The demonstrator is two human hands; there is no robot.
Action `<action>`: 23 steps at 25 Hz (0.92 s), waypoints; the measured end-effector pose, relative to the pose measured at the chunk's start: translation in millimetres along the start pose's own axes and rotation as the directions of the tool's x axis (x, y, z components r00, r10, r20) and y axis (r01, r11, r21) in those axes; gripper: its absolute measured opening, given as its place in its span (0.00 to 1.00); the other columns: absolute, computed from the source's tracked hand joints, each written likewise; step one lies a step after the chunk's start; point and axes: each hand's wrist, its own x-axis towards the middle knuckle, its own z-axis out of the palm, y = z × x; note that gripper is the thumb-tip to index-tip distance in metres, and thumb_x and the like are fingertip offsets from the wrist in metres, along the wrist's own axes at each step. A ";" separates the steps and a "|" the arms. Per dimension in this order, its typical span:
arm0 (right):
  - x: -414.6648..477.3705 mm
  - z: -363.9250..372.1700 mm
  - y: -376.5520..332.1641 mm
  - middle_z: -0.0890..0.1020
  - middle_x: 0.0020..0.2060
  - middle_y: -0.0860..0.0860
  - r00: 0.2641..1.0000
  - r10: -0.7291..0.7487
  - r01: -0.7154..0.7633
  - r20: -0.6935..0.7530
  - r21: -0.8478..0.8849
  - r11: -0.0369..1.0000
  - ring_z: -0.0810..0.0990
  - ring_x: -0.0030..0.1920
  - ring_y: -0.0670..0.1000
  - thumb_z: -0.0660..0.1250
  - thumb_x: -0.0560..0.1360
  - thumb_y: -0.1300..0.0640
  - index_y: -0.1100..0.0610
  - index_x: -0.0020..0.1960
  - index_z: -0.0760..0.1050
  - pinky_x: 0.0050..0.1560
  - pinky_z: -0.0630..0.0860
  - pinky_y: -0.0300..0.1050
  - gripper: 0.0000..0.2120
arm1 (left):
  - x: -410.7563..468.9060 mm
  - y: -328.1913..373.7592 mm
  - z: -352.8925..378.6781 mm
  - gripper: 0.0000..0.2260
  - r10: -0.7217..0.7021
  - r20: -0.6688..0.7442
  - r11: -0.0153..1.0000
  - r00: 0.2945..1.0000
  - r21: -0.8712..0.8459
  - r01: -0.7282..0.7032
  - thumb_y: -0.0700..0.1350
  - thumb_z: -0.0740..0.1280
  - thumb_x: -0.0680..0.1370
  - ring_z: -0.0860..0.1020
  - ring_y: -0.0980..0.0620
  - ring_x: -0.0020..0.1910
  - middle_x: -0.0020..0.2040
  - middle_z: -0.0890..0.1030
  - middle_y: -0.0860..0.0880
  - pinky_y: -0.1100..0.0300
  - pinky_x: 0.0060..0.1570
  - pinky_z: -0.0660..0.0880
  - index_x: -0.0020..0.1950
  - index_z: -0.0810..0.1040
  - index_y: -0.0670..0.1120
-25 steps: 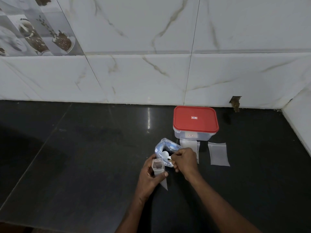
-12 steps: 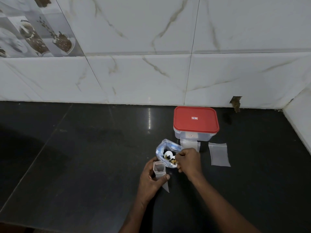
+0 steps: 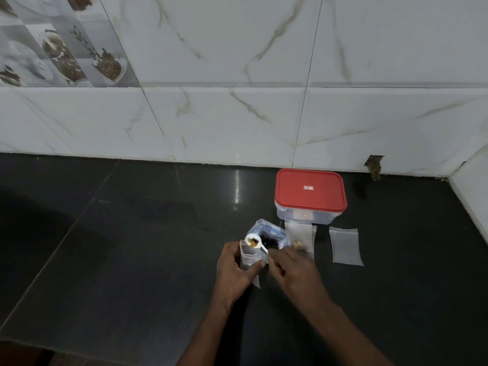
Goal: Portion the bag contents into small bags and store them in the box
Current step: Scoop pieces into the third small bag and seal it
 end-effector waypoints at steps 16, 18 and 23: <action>-26.1 15.0 12.3 0.83 0.42 0.56 0.980 -0.134 0.119 -0.147 -0.107 0.987 0.83 0.40 0.50 0.67 0.76 0.62 0.63 0.50 0.83 0.40 0.81 0.42 0.08 | -5.9 1.2 5.8 0.23 -0.004 -0.009 1.000 1.000 -0.013 0.003 0.55 0.81 0.65 0.83 0.55 0.52 0.54 0.83 0.53 0.49 0.52 0.82 0.57 0.79 0.55; -16.3 15.1 14.7 0.81 0.37 0.53 0.970 0.134 -0.133 -0.205 0.018 0.991 0.79 0.35 0.49 0.68 0.73 0.63 0.61 0.44 0.83 0.37 0.79 0.43 0.05 | -6.4 -0.3 4.8 0.21 -0.011 -0.012 1.000 1.000 -0.019 0.011 0.53 0.80 0.66 0.84 0.55 0.52 0.53 0.84 0.53 0.49 0.52 0.82 0.56 0.80 0.56; 0.1 36.8 17.9 0.81 0.30 0.55 0.918 0.393 -0.384 0.046 -0.144 0.912 0.79 0.27 0.53 0.77 0.63 0.65 0.59 0.35 0.79 0.26 0.77 0.45 0.07 | -10.0 -7.3 2.9 0.20 -0.046 -0.003 0.998 0.999 -0.047 0.046 0.49 0.80 0.67 0.84 0.55 0.50 0.52 0.85 0.52 0.48 0.52 0.82 0.56 0.81 0.52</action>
